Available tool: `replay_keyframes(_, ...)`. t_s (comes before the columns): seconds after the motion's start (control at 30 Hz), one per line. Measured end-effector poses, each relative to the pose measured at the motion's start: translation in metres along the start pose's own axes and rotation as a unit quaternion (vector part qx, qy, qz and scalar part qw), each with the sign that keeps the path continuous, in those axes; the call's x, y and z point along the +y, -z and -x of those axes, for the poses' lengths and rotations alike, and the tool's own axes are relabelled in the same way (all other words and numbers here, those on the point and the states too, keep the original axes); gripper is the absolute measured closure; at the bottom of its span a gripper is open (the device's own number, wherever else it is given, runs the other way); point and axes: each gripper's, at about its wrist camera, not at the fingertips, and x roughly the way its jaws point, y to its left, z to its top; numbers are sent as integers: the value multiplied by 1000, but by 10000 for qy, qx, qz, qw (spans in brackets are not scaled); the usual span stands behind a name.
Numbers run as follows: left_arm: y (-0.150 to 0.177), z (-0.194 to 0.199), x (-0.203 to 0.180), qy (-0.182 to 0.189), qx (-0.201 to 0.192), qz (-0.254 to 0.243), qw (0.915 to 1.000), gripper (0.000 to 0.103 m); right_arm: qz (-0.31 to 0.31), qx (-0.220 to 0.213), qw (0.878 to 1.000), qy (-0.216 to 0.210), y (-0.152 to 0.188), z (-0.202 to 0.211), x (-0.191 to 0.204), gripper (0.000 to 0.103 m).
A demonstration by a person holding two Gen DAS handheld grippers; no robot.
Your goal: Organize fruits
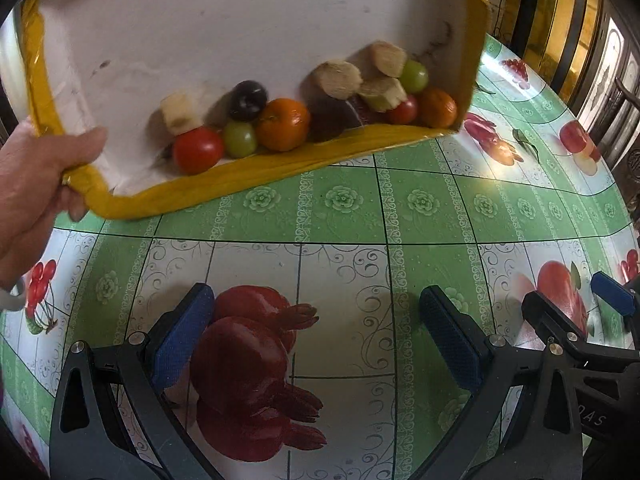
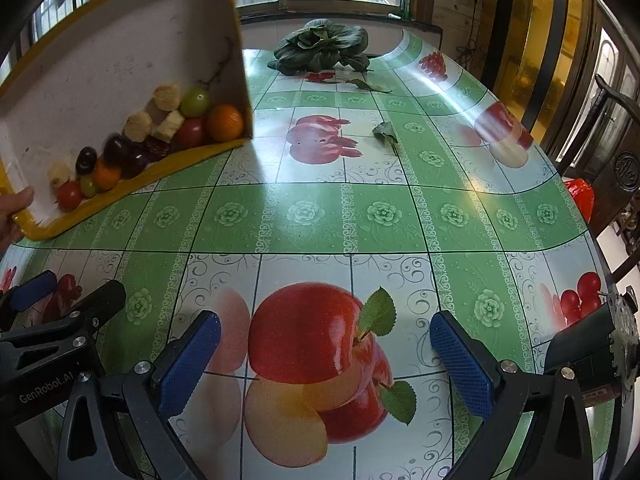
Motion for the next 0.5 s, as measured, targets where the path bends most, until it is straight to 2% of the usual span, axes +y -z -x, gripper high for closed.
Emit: replay_keyframes(0.5, -2, -2, 2, -1, 8, -3, 10000, 0, -1, 2, 10000, 0, 0, 3, 0, 0)
